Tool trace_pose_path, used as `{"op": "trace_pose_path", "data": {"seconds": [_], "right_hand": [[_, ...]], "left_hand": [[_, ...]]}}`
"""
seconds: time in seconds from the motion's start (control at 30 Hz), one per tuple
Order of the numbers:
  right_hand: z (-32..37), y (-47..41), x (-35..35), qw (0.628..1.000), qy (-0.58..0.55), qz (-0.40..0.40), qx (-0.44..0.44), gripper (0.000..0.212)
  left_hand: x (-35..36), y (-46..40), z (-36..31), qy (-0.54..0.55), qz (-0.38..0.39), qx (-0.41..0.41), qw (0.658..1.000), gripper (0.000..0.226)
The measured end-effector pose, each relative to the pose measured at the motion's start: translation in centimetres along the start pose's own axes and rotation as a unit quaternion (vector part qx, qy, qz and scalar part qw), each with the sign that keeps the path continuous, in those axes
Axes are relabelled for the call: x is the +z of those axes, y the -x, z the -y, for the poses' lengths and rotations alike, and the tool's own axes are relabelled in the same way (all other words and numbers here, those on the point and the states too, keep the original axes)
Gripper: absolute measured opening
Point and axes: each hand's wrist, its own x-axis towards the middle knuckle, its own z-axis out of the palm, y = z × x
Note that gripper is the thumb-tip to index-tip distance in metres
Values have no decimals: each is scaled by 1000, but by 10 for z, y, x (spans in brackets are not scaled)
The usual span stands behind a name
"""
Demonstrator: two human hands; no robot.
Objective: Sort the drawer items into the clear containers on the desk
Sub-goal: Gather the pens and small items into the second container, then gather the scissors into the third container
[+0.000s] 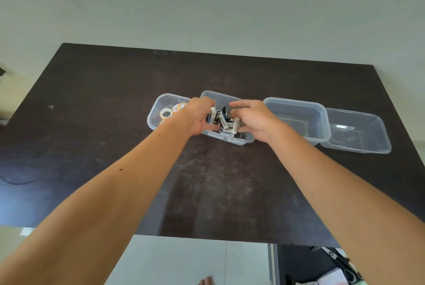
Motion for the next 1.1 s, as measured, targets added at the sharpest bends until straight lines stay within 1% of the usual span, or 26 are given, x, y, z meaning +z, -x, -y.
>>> {"op": "trace_pose_path", "data": {"seconds": [0.17,0.23,0.37,0.6,0.8,0.87,0.97,1.1], "right_hand": [[-4,2,-5,999,-17,1,-33,25],[-6,4,-7,999,-17,4,-43,28],[-9,8,-12,998,-25,15,-62,31],[-12,32,-30,993,-63,29,-96,29],[-23,73,-62,988,-91,42,-119,35],[-34,90,-79,987,-93,43,-120,35],[-54,121,-109,987,-94,45,-120,33],[-97,169,-153,985,-106,70,-115,33]], "left_hand": [[-9,1,5,16,18,-7,1000,38],[-11,1,8,15,27,-1,1000,40],[-14,6,12,24,38,17,999,37],[-8,26,19,54,64,45,995,32],[18,62,38,83,96,64,990,17],[31,75,51,82,103,67,989,17],[54,98,74,96,114,69,986,27],[87,134,122,94,133,63,985,20]]}}
